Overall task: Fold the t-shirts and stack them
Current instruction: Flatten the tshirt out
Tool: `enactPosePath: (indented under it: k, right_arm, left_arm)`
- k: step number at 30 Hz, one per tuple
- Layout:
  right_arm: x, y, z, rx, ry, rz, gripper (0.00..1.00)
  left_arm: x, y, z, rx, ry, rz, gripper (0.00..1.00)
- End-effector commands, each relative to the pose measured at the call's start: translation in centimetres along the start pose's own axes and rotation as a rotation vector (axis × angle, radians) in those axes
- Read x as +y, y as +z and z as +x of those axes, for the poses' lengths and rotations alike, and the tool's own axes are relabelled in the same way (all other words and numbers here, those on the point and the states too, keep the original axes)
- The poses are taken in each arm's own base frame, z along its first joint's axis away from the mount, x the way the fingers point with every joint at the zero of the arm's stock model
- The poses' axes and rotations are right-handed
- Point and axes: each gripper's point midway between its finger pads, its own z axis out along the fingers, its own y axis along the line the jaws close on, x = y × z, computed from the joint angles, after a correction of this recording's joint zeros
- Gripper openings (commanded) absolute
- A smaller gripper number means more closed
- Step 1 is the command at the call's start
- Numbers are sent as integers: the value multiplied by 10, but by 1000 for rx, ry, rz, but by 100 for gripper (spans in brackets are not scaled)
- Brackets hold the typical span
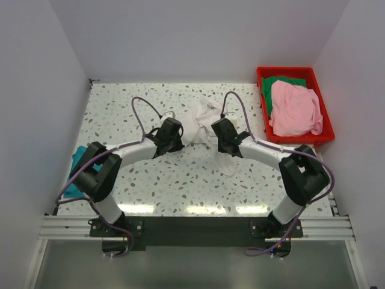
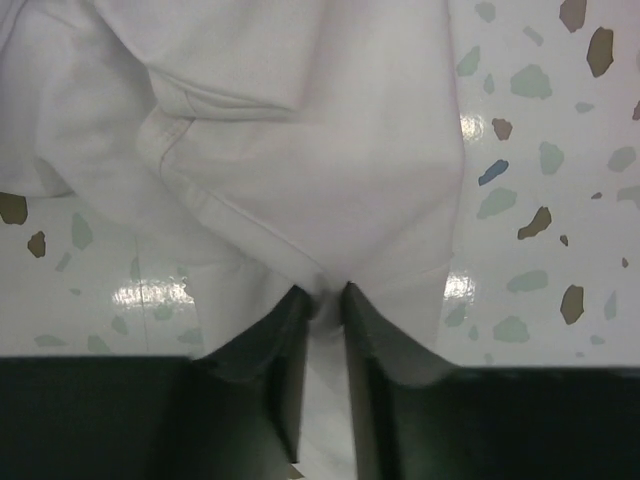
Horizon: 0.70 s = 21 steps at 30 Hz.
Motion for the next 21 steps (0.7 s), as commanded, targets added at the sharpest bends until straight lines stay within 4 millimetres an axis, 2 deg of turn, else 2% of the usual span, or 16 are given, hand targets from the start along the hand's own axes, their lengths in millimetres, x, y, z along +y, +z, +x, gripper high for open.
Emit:
enactPosePath:
  k: [1, 4, 9, 12, 13, 14, 16, 17, 21]
  right_arm:
    - [2, -10, -35, -100, 44, 15, 16]
    - [-1, -16, -39, -105, 41, 24, 1]
    - [-12, -37, -54, -138, 61, 26, 0]
    - [-30, -60, -69, -178, 98, 30, 0]
    - [-37, -76, -78, -207, 118, 21, 0]
    - [-48, -83, -83, -224, 139, 28, 0]
    - [-59, -99, -90, -245, 156, 27, 0]
    - [-69, -114, -101, -284, 187, 21, 0]
    - [-91, -145, -116, -349, 229, 23, 0]
  left_arm:
    - [-6, -13, -36, -90, -18, -6, 7]
    - [-3, -26, -49, -116, -27, -3, 6]
    - [8, -51, -70, -153, -50, -2, 6]
    - [11, -72, -87, -190, -68, 12, 6]
    - [13, -77, -91, -202, -73, 11, 6]
    - [15, -90, -101, -225, -85, 11, 6]
    - [19, -103, -111, -252, -84, 7, 6]
    - [23, -116, -120, -272, -91, 2, 6]
    - [41, -142, -141, -326, -100, -30, 7]
